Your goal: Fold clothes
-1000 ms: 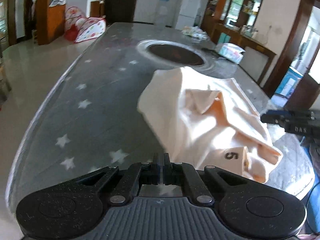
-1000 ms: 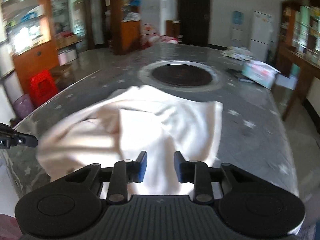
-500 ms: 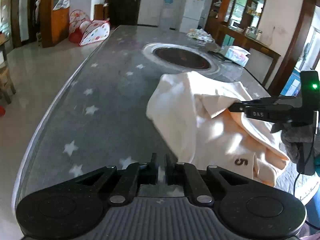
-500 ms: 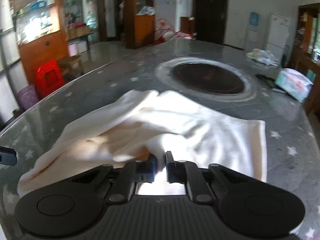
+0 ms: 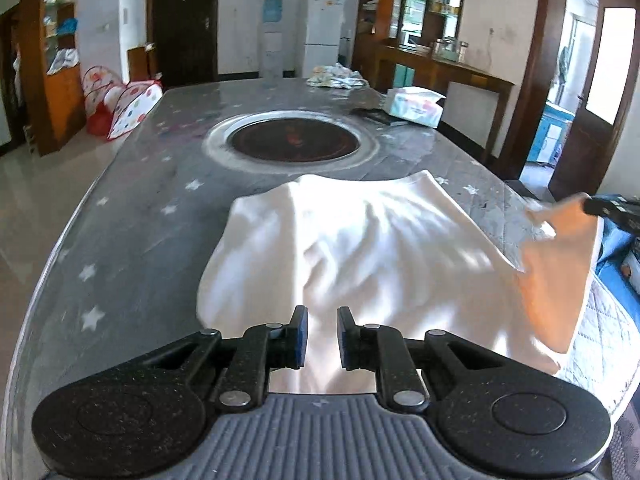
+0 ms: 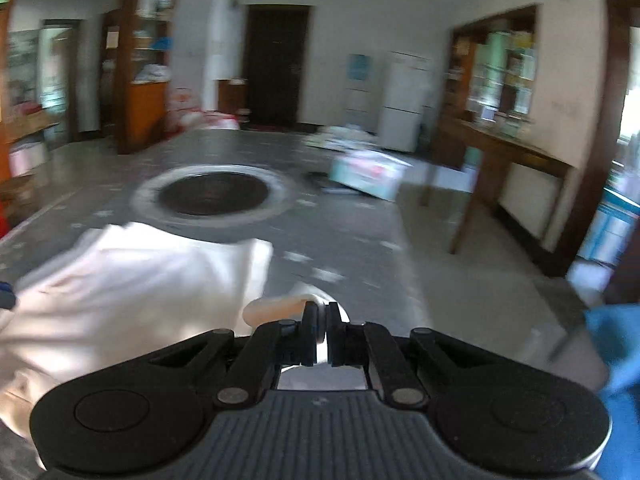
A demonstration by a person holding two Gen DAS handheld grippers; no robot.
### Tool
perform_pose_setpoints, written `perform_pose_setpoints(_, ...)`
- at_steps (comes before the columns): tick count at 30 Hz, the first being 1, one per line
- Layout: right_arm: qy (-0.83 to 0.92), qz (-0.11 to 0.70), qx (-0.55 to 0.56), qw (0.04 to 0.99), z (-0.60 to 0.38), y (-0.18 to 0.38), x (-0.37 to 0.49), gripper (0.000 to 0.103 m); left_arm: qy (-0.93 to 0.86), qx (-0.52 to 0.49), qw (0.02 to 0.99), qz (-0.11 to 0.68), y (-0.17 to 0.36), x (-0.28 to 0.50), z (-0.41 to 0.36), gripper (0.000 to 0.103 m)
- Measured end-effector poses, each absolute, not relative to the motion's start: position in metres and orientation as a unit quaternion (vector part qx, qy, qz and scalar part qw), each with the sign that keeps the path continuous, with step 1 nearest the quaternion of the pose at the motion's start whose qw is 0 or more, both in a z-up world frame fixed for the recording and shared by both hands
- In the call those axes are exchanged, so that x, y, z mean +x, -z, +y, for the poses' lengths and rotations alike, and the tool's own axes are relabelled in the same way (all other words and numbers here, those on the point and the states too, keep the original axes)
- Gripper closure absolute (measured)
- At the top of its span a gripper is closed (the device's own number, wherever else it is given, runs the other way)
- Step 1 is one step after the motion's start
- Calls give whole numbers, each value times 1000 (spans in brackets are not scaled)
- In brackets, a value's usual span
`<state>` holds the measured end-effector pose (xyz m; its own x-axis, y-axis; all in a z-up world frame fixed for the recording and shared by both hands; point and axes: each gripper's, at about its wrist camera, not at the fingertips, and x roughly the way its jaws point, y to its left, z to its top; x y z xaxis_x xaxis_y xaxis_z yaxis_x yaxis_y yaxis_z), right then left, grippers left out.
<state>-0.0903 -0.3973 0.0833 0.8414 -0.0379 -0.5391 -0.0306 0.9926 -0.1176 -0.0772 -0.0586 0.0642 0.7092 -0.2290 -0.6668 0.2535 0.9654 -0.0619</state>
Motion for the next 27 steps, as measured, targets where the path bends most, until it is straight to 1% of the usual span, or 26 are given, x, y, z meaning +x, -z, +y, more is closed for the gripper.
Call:
perform_pose_setpoints(3, 41, 310, -38, 949, -421, -74, -103, 99, 131, 29, 924, 358, -63, -69, -65, 83)
perform_pose_setpoints(5, 63, 326, -31, 943, -431, -67, -109, 95, 130, 36, 923, 360, -62, -65, -68, 82)
perform_pose_setpoints(9, 67, 335, -16, 940, -440, -60, -116, 94, 122, 46, 923, 361, -60, -56, -70, 79)
perform_pose_setpoints(10, 58, 335, -14, 940, -437, -60, -115, 92, 116, 46, 924, 361, -60, -52, -70, 77)
perform_pose_setpoints(11, 48, 334, -13, 941, -433, -60, -114, 85, 109, 45, 926, 360, -60, -48, -68, 73)
perform_pose_setpoints(12, 37, 333, -11, 942, -430, -60, -113, 81, 101, 46, 927, 359, -60, -43, -67, 69)
perform_pose_setpoints(13, 27, 332, -9, 943, -426, -59, -111, 78, 96, 48, 927, 358, -59, -38, -67, 66)
perform_pose_setpoints(14, 15, 335, -8, 942, -421, -58, -108, 77, 89, 51, 928, 358, -57, -33, -67, 62)
perform_pose_setpoints(15, 2, 338, -5, 941, -415, -57, -105, 75, 84, 53, 928, 359, -55, -28, -67, 60)
perform_pose_setpoints(17, -19, 345, -3, 938, -405, -52, -99, 68, 82, 57, 927, 361, -52, -17, -69, 59)
perform_pose_setpoints(19, -36, 353, -6, 935, -394, -47, -94, 68, 82, 62, 926, 363, -48, -6, -72, 59)
perform_pose_setpoints(21, -49, 363, -8, 931, -385, -41, -92, 65, 83, 68, 924, 367, -42, 6, -77, 58)
perform_pose_setpoints(22, -53, 366, -8, 929, -382, -39, -91, 62, 82, 70, 922, 371, -39, 12, -78, 58)
perform_pose_setpoints(25, -56, 377, -10, 925, -376, -32, -89, 61, 76, 73, 920, 378, -29, 27, -79, 60)
perform_pose_setpoints(26, -55, 379, -9, 924, -376, -31, -89, 61, 73, 72, 920, 378, -28, 30, -77, 69)
perform_pose_setpoints(27, -54, 382, -8, 923, -376, -30, -89, 61, 72, 64, 921, 376, -29, 30, -72, 83)
